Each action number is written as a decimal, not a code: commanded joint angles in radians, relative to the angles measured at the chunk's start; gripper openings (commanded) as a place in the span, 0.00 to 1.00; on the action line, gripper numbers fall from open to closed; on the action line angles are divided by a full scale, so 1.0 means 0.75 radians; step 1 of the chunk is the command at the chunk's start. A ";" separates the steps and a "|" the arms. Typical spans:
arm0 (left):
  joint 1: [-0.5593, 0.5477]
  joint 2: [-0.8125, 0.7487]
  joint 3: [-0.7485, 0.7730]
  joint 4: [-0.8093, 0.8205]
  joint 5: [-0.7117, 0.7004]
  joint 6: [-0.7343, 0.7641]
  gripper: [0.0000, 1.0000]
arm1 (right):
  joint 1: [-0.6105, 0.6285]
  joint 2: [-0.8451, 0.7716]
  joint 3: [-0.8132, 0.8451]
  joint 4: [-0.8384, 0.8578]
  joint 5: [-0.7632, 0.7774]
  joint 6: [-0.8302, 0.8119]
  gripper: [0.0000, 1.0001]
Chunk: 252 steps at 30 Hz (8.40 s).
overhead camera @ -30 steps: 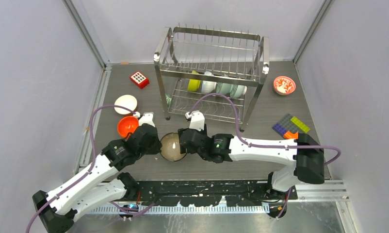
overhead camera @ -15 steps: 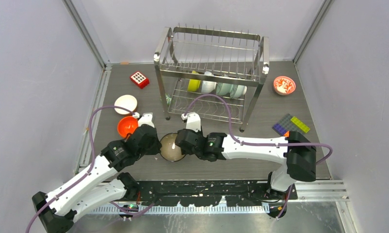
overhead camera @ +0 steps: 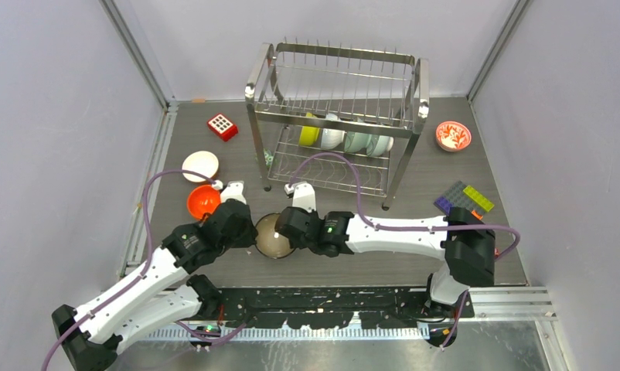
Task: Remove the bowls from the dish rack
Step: Place the bowl at the center of the board, then adjust the dish rack at the center of the board.
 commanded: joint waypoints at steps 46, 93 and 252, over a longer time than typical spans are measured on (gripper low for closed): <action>-0.003 -0.095 0.099 0.122 -0.149 0.190 0.74 | -0.151 -0.686 -0.158 -0.848 0.000 -0.099 0.01; -0.006 -0.256 -0.007 0.153 -0.217 0.114 0.67 | -1.659 -0.846 -0.477 -0.139 0.055 0.191 0.01; -0.132 -0.225 -0.235 0.749 -0.456 0.051 0.63 | -1.528 -0.995 -0.714 0.514 -0.422 0.119 0.68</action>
